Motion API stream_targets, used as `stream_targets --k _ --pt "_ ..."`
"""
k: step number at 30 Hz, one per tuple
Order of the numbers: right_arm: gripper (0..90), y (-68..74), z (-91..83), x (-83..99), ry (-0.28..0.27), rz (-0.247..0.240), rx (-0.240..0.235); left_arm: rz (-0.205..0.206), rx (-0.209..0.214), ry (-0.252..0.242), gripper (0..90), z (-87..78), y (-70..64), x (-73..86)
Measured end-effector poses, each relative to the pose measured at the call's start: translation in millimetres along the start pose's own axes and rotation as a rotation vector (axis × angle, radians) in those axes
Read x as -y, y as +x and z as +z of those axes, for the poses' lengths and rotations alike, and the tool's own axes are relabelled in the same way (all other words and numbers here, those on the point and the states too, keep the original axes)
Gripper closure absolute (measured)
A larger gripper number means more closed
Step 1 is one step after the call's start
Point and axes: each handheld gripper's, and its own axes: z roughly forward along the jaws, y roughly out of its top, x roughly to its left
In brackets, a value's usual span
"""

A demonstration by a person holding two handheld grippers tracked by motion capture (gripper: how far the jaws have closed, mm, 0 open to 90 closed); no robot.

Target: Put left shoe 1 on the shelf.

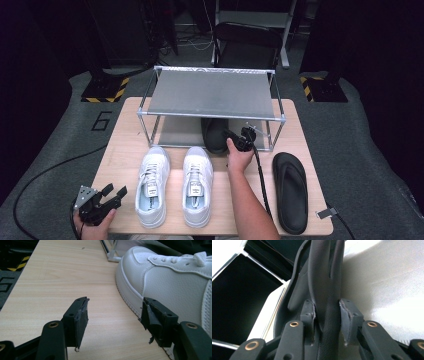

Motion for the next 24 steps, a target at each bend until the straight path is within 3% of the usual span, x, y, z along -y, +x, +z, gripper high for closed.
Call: stream_targets --k 1,5,6,8,9,12,15,18,23,24 --pt "66.6 0.0 2.2 -0.5 -0.001 0.021 0.000 0.001 0.001 0.003 38.0 -0.3 0.3 -0.1" --pt "66.6 0.4 7.8 -1.5 0.006 0.022 -0.001 -0.007 -0.004 0.002 38.0 -1.5 0.7 0.2" --pt "66.6 0.4 11.7 -1.7 0.004 0.026 0.063 -0.007 -0.005 0.001 38.0 -1.6 0.8 0.2" --pt "66.5 -0.1 14.0 -0.9 0.004 0.034 0.031 -0.007 -0.006 0.002 38.0 -1.6 0.8 0.3" --pt "66.6 -0.2 15.8 -0.6 0.009 0.047 0.062 -0.008 -0.008 -0.002 38.0 -1.2 0.5 0.6" --pt "66.5 -2.7 20.9 0.6 0.017 0.009 0.057 -0.006 -0.007 -0.002 38.0 -0.8 1.0 1.1" --pt "66.5 -5.2 23.3 1.4 0.017 0.017 0.068 -0.009 -0.009 0.003 38.0 -1.1 1.7 1.2" --pt "66.5 -6.9 25.0 2.5 0.004 0.033 0.027 -0.008 -0.007 0.004 38.0 -1.8 1.8 1.0" --pt "66.4 -4.7 30.4 5.3 0.012 0.098 0.074 -0.006 -0.004 0.003 38.0 -2.2 1.4 1.1" --pt "66.4 -5.8 31.0 6.0 0.001 0.071 0.037 -0.007 -0.004 0.004 38.0 -2.1 1.5 1.2"
